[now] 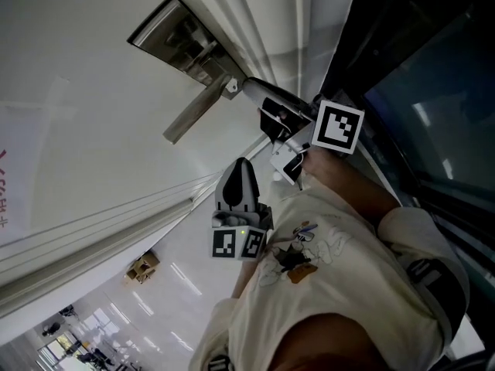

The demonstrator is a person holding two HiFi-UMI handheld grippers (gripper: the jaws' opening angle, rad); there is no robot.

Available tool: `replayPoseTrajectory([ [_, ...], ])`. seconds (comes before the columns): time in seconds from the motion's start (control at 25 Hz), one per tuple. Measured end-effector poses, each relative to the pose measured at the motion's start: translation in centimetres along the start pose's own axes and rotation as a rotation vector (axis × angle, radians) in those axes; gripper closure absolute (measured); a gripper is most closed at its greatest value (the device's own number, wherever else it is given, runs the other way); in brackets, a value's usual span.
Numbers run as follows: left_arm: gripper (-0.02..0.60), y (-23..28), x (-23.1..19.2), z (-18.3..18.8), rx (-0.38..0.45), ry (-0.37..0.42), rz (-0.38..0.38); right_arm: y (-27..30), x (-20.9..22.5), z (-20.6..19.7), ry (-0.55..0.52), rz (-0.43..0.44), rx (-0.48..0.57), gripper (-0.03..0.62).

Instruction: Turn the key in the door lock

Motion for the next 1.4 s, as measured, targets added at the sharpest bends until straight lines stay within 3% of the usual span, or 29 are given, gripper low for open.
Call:
replayPoseTrajectory([
  [0.16,0.578,0.5,0.9,-0.7,-0.013,-0.015,0.004,-2.1,0.1,-0.4,-0.129,-0.029,-0.007,0.549],
  [0.36,0.578,0.1,2.7,-1.1,-0.015,-0.004,-0.031,-5.8,-0.8,-1.7,-0.391,-0.068,0.003,0.557],
  [0.6,0.578,-4.4,5.6,-2.4,-0.012,-0.004,-0.082,-11.0,-2.6,-7.0,-0.655,-0.141,-0.037,0.569],
  [0.84,0.578,-12.3,8.5,-4.8,0.019,-0.046,-0.057,-16.6,-4.9,-13.6,-0.726,-0.196,-0.066,0.586],
  [1.04,0.579,-17.0,10.1,-5.9,-0.009,-0.07,-0.051,-21.0,-6.7,-17.1,-0.727,-0.225,-0.082,0.586],
  [1.4,0.578,-16.9,12.5,-4.7,0.035,-0.048,-0.058,-22.8,-7.1,-19.3,-0.808,-0.219,-0.195,0.588],
])
Point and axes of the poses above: the fingertips, and each gripper's own axes: y forward along the fingers, x to its right, z out of its top, the point moved 7 cm from there along -y, backward along the fingers, and after that the axes turned 8 degrees about -z, right-handed, at the moved point
